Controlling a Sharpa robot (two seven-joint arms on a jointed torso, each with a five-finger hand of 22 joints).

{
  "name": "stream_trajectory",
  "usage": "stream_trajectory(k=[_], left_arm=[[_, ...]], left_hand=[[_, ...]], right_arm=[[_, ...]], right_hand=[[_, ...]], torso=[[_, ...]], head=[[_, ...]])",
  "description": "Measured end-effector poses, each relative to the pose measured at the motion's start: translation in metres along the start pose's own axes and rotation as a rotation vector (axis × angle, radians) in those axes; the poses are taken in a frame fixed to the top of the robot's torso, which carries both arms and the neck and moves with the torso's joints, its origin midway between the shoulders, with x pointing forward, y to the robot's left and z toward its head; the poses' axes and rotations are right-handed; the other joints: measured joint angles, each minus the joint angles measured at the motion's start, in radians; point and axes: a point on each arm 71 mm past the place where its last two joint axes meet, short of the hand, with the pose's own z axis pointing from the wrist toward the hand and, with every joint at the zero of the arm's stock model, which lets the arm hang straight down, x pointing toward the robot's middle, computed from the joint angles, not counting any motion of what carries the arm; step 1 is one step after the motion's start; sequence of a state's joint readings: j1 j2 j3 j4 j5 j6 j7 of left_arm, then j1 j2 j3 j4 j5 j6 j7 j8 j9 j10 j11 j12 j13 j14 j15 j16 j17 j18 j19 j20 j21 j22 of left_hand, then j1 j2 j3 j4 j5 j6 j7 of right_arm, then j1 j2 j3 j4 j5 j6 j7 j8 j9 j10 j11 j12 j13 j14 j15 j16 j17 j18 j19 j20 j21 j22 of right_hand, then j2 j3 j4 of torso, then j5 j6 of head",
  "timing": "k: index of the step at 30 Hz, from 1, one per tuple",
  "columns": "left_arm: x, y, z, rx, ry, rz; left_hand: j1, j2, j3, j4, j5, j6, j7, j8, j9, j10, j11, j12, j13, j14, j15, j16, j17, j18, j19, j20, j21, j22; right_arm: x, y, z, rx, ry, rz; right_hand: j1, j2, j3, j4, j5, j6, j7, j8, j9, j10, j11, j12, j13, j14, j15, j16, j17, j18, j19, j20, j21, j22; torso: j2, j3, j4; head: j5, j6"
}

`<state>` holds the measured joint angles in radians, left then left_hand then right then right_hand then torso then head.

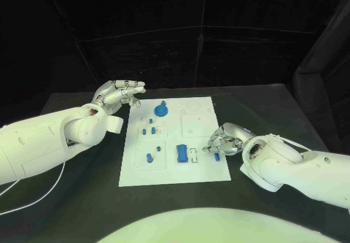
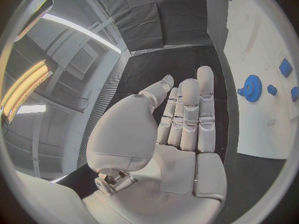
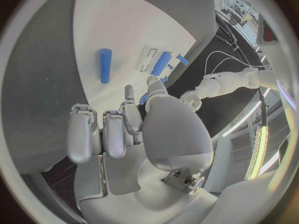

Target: Assemble the parts on the task board

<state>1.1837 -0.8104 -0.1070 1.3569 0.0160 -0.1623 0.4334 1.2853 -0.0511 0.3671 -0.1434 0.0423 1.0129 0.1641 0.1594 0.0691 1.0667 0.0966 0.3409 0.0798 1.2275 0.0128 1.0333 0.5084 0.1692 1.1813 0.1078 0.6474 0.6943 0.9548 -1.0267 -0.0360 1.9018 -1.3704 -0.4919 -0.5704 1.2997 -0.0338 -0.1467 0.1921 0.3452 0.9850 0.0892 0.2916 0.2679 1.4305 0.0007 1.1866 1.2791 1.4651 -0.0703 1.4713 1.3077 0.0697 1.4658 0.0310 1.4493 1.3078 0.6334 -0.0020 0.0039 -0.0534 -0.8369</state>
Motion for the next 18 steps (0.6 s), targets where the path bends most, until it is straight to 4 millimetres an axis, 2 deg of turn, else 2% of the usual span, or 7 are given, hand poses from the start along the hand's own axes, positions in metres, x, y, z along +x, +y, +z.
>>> stream_trajectory(k=[2,7,10,11,18], left_arm=[[0.000,0.000,0.000,-0.001,0.000,0.000],[0.001,0.001,0.000,-0.002,0.001,-0.001],[0.001,0.001,-0.001,-0.003,0.002,-0.002],[0.001,0.002,-0.001,-0.003,0.002,-0.002],[0.000,0.002,-0.001,-0.004,0.001,-0.002]], left_hand=[[0.000,0.000,0.000,0.000,0.000,0.000,0.000,0.000,0.000,0.000,0.000,0.001,0.000,0.000,0.000,0.000,-0.001,0.000,0.000,0.000,0.000,0.000],[0.000,0.000,0.000,0.000,0.000,0.000,0.000,0.000,0.000,0.000,0.000,0.004,0.000,0.000,0.000,0.000,-0.002,0.000,0.000,0.000,0.000,-0.001],[0.000,0.000,0.000,0.000,0.000,0.000,0.000,0.000,0.000,0.000,0.000,0.004,0.000,0.000,0.000,0.000,-0.002,0.000,0.000,0.000,0.000,-0.001],[0.000,0.000,0.000,0.000,0.000,0.000,0.000,0.000,0.000,0.000,0.000,0.004,0.000,0.000,0.000,0.000,-0.002,0.000,0.000,0.000,0.000,-0.001],[0.000,0.000,0.000,0.000,0.000,0.000,0.000,0.000,0.000,0.000,0.000,0.004,0.000,0.000,0.000,0.000,-0.001,0.000,0.000,0.000,0.000,-0.001]], right_arm=[[-0.004,-0.006,-0.002,0.008,-0.007,-0.008],[-0.011,-0.018,-0.005,0.028,-0.016,-0.033],[-0.012,-0.021,-0.005,0.033,-0.012,-0.055],[-0.012,-0.022,-0.005,0.035,-0.009,-0.061],[-0.008,-0.024,0.000,0.048,0.020,-0.119]], right_hand=[[0.000,0.000,-0.005,-0.001,0.006,-0.014,0.008,-0.013,-0.005,-0.003,0.003,-0.006,-0.006,0.002,0.004,0.000,0.000,0.000,0.000,0.007,0.000,0.000],[0.000,0.000,-0.005,-0.001,0.007,-0.014,0.008,-0.013,-0.005,-0.001,0.005,-0.008,-0.002,0.002,0.004,0.004,0.000,0.000,0.000,0.007,0.000,0.000],[0.000,0.000,-0.009,0.001,0.007,0.005,0.004,-0.013,-0.005,0.000,0.007,0.006,0.010,0.002,0.004,0.004,0.000,-0.003,0.000,0.007,0.000,0.000],[0.000,0.000,-0.012,0.001,0.007,0.011,0.003,-0.013,-0.004,0.003,0.009,0.014,0.015,0.002,0.004,0.007,0.000,-0.017,0.000,0.007,0.000,0.000],[-0.009,0.008,-0.039,0.020,0.007,0.025,-0.004,-0.009,-0.001,0.013,0.005,0.041,0.031,0.002,0.004,0.010,0.000,-0.016,0.000,0.007,0.006,0.000]], torso=[[0.000,0.0001,-0.0012],[0.001,0.0005,-0.0013],[0.001,0.0006,-0.0002],[0.001,0.0006,0.0003],[0.001,0.0006,0.0015]], head=[[-0.002,0.001],[-0.011,0.002],[-0.013,0.001],[-0.014,0.001],[-0.015,-0.002]])
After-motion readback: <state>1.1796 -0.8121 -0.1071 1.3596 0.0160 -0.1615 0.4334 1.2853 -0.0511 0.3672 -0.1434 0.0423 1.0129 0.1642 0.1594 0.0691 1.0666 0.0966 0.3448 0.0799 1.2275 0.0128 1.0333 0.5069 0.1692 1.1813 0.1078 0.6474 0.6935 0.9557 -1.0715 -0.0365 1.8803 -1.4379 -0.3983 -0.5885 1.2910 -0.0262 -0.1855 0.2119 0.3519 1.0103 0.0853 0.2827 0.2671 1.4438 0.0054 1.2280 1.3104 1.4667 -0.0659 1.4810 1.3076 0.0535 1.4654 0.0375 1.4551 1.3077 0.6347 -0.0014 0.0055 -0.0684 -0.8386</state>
